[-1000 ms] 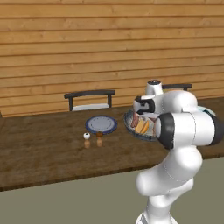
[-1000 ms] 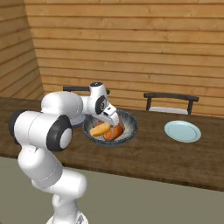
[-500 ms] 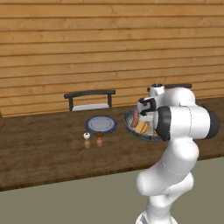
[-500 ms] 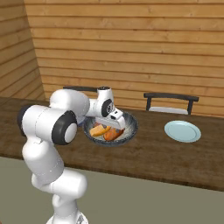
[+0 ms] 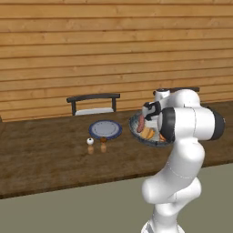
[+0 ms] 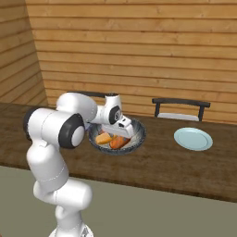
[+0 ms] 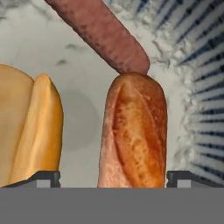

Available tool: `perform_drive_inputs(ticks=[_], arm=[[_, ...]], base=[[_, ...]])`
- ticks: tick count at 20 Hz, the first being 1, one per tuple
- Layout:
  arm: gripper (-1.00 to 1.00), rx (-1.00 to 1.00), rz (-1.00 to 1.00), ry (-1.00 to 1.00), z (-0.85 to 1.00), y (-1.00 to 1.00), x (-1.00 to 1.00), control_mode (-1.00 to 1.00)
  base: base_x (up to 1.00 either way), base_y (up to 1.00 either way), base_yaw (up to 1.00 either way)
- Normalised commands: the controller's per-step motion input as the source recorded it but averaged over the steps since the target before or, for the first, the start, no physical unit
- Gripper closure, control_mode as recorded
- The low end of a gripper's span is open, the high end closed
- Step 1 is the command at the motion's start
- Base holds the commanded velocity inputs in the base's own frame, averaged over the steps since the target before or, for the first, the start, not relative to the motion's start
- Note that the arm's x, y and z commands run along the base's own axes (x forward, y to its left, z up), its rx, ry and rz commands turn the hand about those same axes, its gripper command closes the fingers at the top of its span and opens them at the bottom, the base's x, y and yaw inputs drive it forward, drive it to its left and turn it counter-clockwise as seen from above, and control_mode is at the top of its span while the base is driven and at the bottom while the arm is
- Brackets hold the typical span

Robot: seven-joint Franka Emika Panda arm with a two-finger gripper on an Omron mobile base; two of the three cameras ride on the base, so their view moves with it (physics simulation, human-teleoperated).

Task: Place one bun and one sausage from the bowl on each plate.

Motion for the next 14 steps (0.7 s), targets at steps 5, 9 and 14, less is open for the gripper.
perform_drive_inputs(ticks=[5,9,14], arm=[[-1.0,0.02,0.0,-0.01,-0.15,-0.04,-0.09,-1.0],[1.0,0.0,0.0,-0.02,-0.09,0.0,-0.05,-1.0],[1.0,0.0,0.0,-0.03,0.0,0.0,-0.07,-1.0]], base=[[0.0,0.0,0.0],[0.0,0.0,0.0],[0.0,0.0,0.0]])
